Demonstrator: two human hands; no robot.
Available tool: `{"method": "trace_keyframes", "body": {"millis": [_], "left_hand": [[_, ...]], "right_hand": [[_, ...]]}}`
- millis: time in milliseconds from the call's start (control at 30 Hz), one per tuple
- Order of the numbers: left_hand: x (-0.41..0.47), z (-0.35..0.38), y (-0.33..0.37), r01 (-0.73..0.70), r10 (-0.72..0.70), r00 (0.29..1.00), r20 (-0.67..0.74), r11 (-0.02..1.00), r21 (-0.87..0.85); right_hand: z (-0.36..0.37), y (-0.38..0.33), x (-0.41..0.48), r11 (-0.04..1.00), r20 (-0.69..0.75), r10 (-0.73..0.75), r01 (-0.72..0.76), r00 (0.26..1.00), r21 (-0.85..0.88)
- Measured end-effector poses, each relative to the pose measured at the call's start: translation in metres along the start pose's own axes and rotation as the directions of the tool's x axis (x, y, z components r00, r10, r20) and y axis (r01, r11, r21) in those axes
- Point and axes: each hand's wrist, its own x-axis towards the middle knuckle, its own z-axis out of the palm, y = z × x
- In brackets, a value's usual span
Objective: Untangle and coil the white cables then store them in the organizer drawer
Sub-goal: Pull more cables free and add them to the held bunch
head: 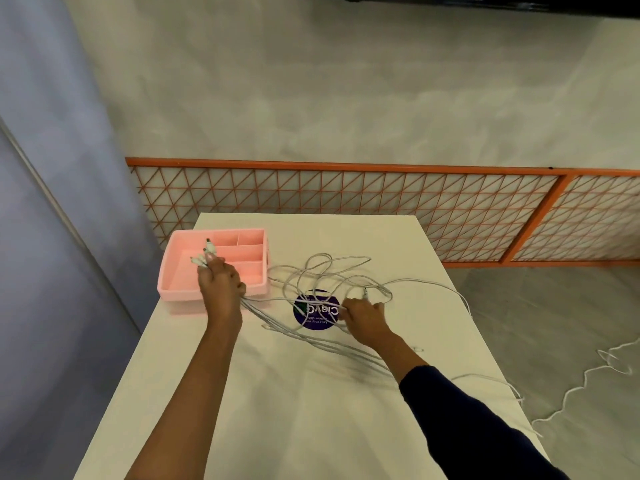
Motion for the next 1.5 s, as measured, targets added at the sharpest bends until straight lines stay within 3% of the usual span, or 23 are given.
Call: {"method": "trace_keyframes", "body": {"millis": [67, 100, 200, 367, 567, 700, 833, 1067, 1233, 1333, 1433, 1500], "left_hand": [[0.005, -0.005, 0.008, -0.027, 0.027, 0.998, -0.059, 1.000, 0.001], [0.007, -0.008, 0.012, -0.041, 0.041, 0.996, -0.082, 0.999, -0.005], [0.011, -0.013, 0.015, -0.045, 0.043, 0.990, -0.135, 0.999, -0.014], [0.009, -0.009, 0.002, -0.013, 0.022, 0.992, -0.128, 0.997, 0.073], [0.002, -0.001, -0.010, 0.045, -0.044, 0.999, -0.010, 0.988, 0.151], [-0.006, 0.006, -0.012, -0.034, -0.007, 0.984, 0.177, 0.973, 0.227], [-0.018, 0.018, -0.010, -0.099, -0.013, 0.939, 0.343, 0.947, 0.306], [-0.036, 0.026, -0.007, -0.139, -0.124, 0.837, 0.533, 0.894, 0.427], [-0.036, 0.026, 0.000, -0.094, -0.134, 0.842, 0.522, 0.917, 0.387], [-0.031, 0.022, 0.001, -0.068, -0.131, 0.864, 0.485, 0.926, 0.371], [-0.024, 0.018, 0.007, -0.059, -0.077, 0.908, 0.412, 0.950, 0.305], [-0.022, 0.015, 0.013, -0.069, -0.037, 0.932, 0.361, 0.959, 0.276]], "right_hand": [[0.003, 0.026, -0.005, 0.980, -0.048, 0.165, -0.169, 0.985, -0.104], [0.004, 0.038, -0.008, 0.963, -0.077, 0.254, -0.259, 0.964, -0.070], [-0.002, 0.059, -0.010, 0.913, -0.208, 0.379, -0.328, 0.902, 0.244], [-0.050, 0.045, -0.002, 0.771, -0.429, 0.338, 0.015, 0.837, 0.637], [-0.116, 0.016, 0.012, 0.594, -0.432, 0.165, 0.261, 0.886, 0.761], [-0.140, -0.013, 0.013, 0.523, -0.385, -0.010, 0.333, 0.923, 0.784], [-0.145, -0.035, 0.014, 0.566, -0.314, -0.136, 0.334, 0.940, 0.753], [-0.115, -0.054, 0.015, 0.755, -0.173, -0.207, 0.269, 0.963, 0.599], [-0.103, -0.049, 0.013, 0.800, -0.104, -0.196, 0.220, 0.975, 0.559], [-0.088, -0.033, 0.018, 0.847, -0.083, -0.132, 0.156, 0.988, 0.508], [-0.057, 0.000, 0.021, 0.937, -0.109, 0.100, -0.057, 0.989, 0.344], [-0.038, 0.021, 0.015, 0.934, -0.151, 0.254, -0.202, 0.955, 0.296]]}}
